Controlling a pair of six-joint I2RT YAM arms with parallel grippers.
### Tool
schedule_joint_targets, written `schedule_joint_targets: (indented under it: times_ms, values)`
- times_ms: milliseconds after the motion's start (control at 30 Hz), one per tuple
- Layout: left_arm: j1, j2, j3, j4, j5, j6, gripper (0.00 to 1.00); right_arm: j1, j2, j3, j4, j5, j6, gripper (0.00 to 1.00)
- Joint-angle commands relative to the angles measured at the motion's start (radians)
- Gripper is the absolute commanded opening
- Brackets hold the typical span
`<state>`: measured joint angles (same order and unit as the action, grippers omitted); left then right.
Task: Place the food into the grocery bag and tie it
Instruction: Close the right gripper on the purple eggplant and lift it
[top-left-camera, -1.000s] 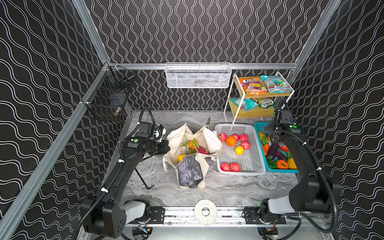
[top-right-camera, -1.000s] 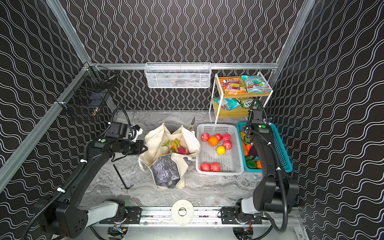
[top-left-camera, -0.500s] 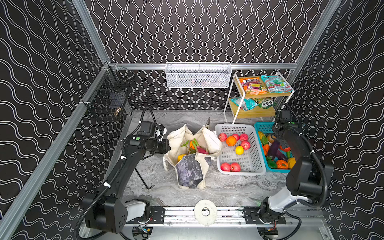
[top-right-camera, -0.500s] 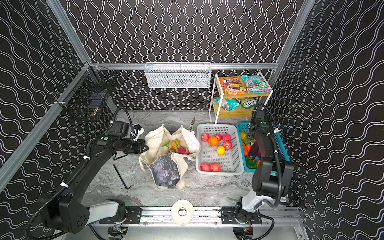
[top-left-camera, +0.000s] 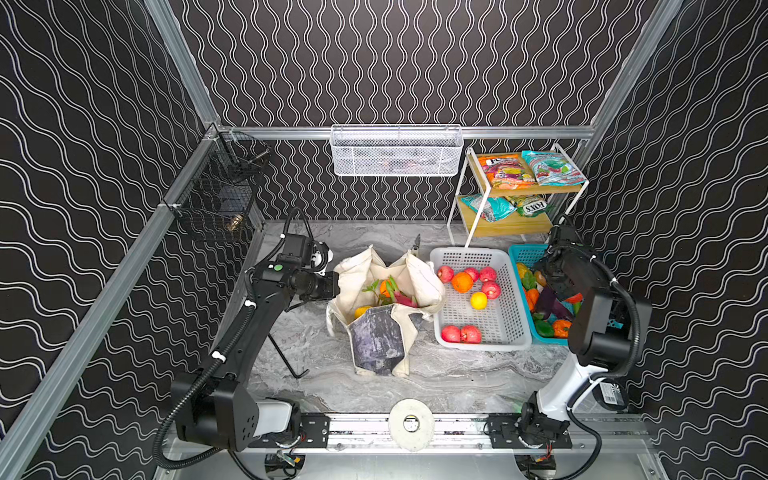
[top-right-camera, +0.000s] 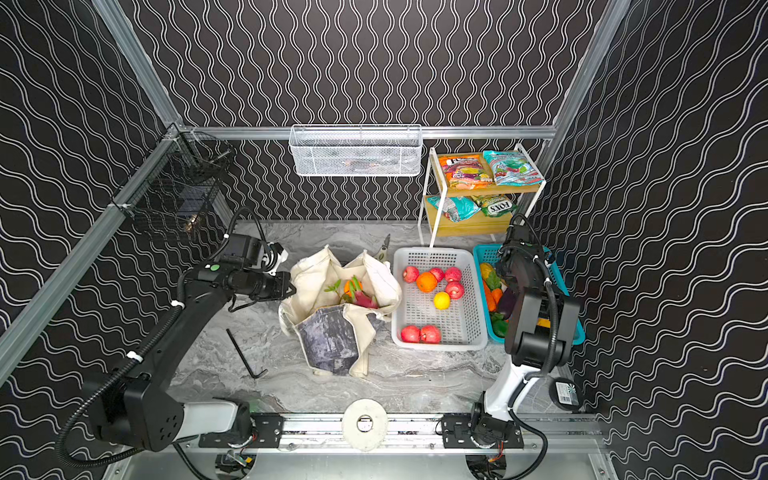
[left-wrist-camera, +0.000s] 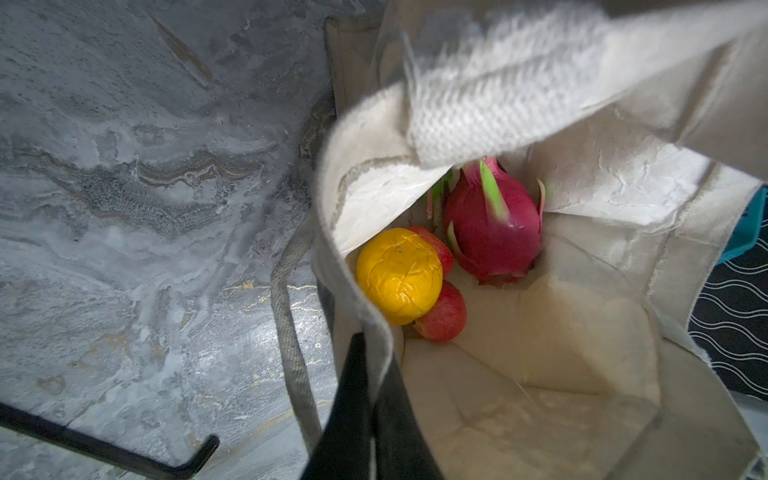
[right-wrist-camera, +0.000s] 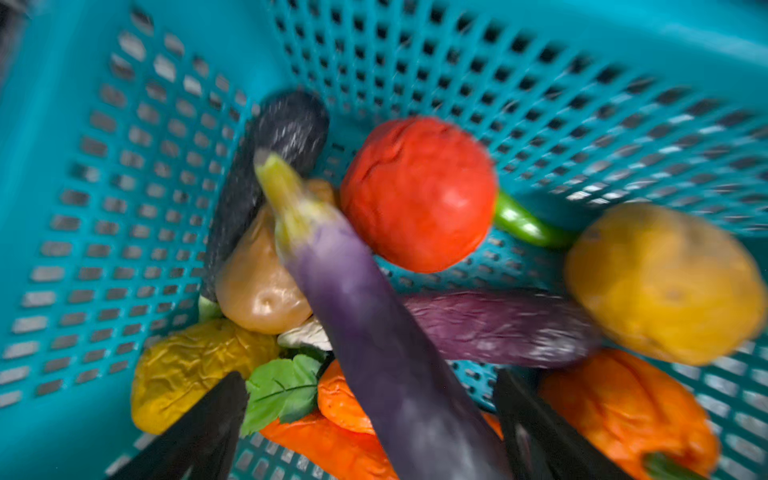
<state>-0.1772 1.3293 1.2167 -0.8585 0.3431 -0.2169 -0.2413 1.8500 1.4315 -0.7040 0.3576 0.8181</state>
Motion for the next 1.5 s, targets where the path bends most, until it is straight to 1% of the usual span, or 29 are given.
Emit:
schedule_joint_targets:
  times_ms: [0, 167, 233, 400, 567, 667, 900, 967, 1100, 1133, 1300, 1467]
  values:
    - [-0.001, 0.002, 0.006, 0.000, -0.009, 0.017, 0.00, 0.000, 0.028, 0.016, 0.010, -0.049, -0.031, 0.91]
    - [-0.001, 0.001, 0.013, 0.000, -0.014, 0.011, 0.00, 0.000, 0.041, 0.000, 0.028, -0.041, -0.039, 0.90]
    - [-0.001, 0.002, 0.014, -0.002, -0.015, 0.010, 0.00, -0.001, 0.073, -0.001, 0.029, -0.036, -0.042, 0.89]
    - [-0.001, 0.002, 0.017, -0.005, -0.020, 0.013, 0.00, -0.005, 0.094, -0.014, 0.042, -0.057, -0.050, 0.87]
    - [0.000, 0.001, 0.007, -0.001, -0.019, 0.014, 0.00, -0.007, 0.091, -0.033, 0.046, -0.057, -0.046, 0.88]
    - [-0.001, 0.001, 0.005, 0.002, -0.021, 0.016, 0.00, -0.008, 0.085, -0.039, 0.053, -0.063, -0.049, 0.83]
    - [0.000, -0.004, 0.009, -0.002, -0.027, 0.021, 0.00, -0.011, 0.054, -0.068, 0.083, -0.082, -0.042, 0.70]
    - [0.000, -0.008, 0.008, -0.001, -0.027, 0.022, 0.00, -0.012, 0.024, -0.076, 0.091, -0.083, -0.043, 0.65]
    - [-0.001, -0.012, 0.006, -0.003, -0.028, 0.022, 0.00, -0.016, 0.009, -0.091, 0.103, -0.095, -0.046, 0.52]
    - [-0.001, -0.014, 0.006, -0.003, -0.029, 0.022, 0.00, -0.018, 0.006, -0.094, 0.104, -0.097, -0.046, 0.50]
    - [-0.001, -0.017, 0.009, -0.011, -0.038, 0.026, 0.00, -0.019, -0.022, -0.094, 0.092, -0.098, -0.050, 0.47]
    - [-0.001, -0.013, 0.009, -0.010, -0.033, 0.023, 0.00, -0.019, -0.086, -0.084, 0.059, -0.116, -0.047, 0.46]
